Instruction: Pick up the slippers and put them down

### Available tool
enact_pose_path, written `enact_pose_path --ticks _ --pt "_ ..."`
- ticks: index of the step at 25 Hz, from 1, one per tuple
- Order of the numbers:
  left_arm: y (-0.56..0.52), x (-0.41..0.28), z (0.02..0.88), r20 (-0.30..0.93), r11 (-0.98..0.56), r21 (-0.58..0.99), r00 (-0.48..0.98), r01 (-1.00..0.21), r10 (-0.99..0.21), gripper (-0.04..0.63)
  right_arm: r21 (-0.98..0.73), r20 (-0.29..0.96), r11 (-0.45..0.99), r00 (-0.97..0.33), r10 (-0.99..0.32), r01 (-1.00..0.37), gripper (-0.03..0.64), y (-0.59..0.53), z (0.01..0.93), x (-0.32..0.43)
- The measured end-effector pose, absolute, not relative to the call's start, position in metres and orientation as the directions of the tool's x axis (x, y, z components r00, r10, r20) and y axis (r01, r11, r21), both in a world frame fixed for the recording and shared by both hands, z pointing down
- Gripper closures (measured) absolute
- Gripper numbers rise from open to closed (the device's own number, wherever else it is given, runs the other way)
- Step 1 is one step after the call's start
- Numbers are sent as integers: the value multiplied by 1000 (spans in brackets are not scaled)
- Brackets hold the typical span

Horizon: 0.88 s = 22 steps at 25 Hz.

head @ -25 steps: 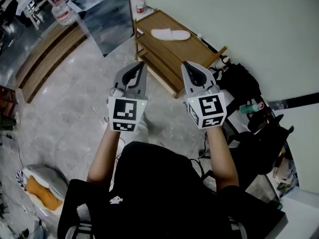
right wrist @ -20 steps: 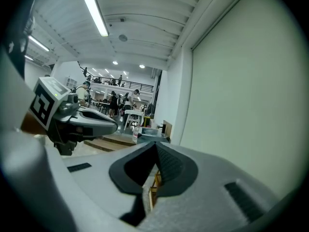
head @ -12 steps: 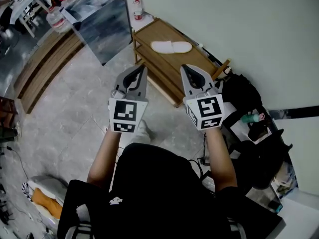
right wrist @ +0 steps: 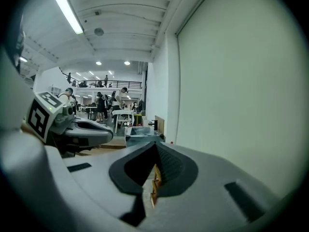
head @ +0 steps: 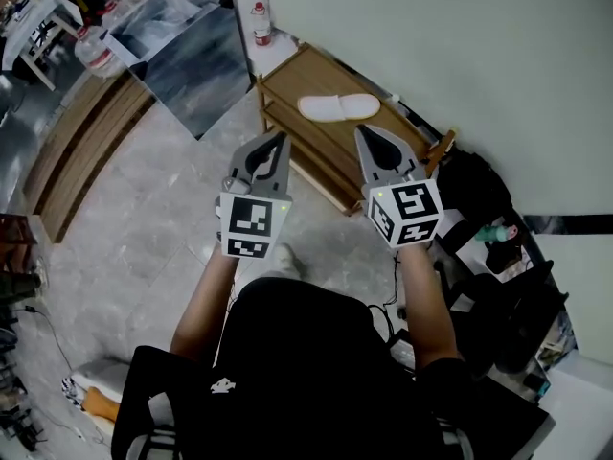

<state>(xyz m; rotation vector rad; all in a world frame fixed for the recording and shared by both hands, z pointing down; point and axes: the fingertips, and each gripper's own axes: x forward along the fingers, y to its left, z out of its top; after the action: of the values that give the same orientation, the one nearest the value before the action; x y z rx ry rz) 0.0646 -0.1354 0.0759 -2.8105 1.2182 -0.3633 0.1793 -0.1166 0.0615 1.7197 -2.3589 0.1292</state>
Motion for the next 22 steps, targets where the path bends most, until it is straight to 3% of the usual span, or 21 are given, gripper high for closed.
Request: enact_pose_path --ticks 12,22 --pt "-199 48 117 243 -714 -100 678 -693 -693 591 73 316 302 -265 -911 -951 626 -175 110 168" --pt "-254 76 150 305 -729 -81 680 -679 -667 591 63 421 333 -278 -863 -941 626 -230 156 198"
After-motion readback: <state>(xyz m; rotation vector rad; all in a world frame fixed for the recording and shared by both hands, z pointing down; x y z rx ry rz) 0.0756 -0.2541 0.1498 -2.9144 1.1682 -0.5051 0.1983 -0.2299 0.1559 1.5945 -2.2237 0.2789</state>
